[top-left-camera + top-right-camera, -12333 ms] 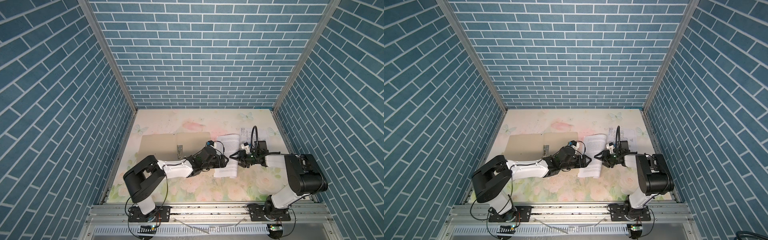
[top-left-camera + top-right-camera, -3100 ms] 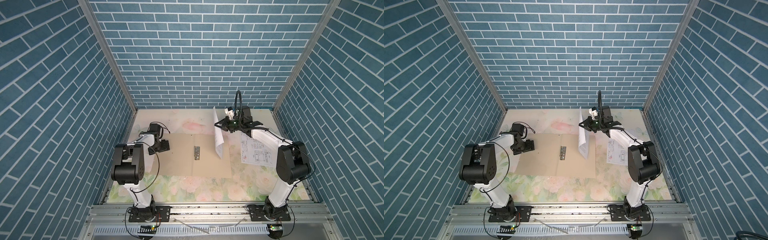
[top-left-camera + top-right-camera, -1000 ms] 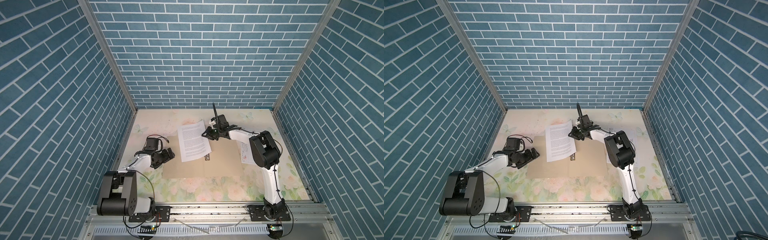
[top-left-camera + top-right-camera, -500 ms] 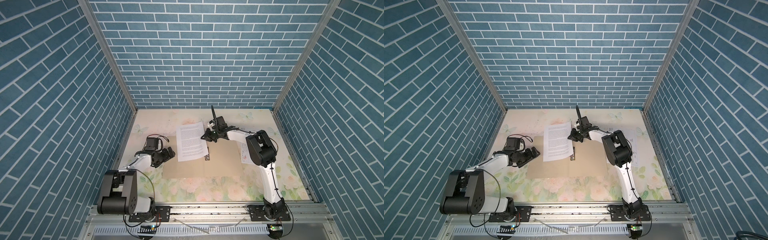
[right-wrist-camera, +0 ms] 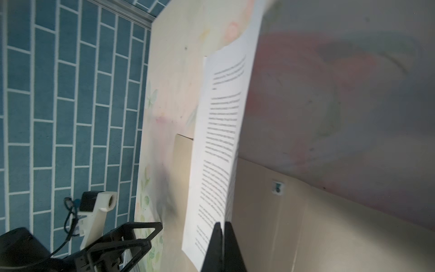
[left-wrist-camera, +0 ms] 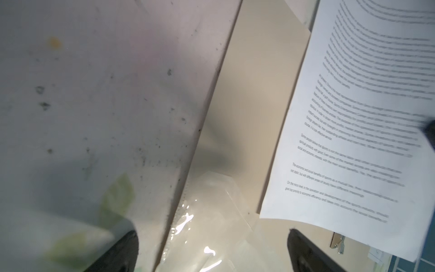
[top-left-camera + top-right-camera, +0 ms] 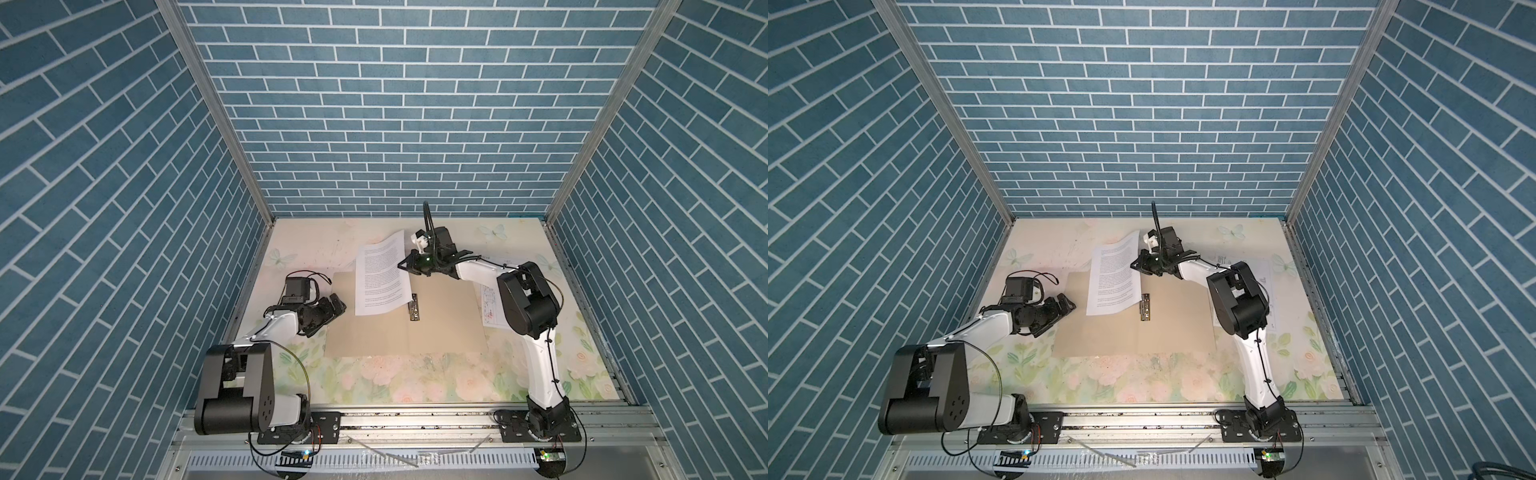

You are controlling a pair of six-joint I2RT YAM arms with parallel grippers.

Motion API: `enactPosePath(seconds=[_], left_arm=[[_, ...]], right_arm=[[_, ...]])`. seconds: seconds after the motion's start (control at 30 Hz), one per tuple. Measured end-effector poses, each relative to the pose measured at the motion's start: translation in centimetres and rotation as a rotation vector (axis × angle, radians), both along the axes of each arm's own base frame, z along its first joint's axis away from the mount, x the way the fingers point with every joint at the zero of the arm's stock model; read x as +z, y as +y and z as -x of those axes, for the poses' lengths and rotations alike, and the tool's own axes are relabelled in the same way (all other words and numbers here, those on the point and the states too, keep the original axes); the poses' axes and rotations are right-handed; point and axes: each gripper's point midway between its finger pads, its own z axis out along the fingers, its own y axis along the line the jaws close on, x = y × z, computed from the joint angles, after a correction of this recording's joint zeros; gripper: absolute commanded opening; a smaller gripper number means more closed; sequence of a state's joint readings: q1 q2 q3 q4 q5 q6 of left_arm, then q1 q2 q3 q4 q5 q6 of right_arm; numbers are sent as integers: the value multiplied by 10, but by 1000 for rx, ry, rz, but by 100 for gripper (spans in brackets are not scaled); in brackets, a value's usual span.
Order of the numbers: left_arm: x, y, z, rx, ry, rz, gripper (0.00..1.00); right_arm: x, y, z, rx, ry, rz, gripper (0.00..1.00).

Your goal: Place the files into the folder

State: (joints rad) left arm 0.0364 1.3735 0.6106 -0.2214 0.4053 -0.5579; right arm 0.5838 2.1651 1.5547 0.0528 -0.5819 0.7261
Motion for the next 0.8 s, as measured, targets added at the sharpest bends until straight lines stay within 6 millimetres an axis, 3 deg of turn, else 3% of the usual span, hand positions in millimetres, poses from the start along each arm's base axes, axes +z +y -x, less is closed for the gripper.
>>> enactPosePath(seconds=[0.13, 0.23, 0.5, 0.8], left_arm=[[0, 1, 0, 9, 1, 14, 100], [1, 1, 0, 15, 0, 28, 100], [4, 0, -7, 54, -32, 123, 100], [7, 2, -8, 83, -51, 197, 100]], right_arm=[[47, 10, 1, 45, -177, -38, 0], [69, 22, 7, 96, -302, -56, 0], [85, 50, 36, 258, -491, -85, 0], [100, 61, 53, 394, -635, -143, 0]])
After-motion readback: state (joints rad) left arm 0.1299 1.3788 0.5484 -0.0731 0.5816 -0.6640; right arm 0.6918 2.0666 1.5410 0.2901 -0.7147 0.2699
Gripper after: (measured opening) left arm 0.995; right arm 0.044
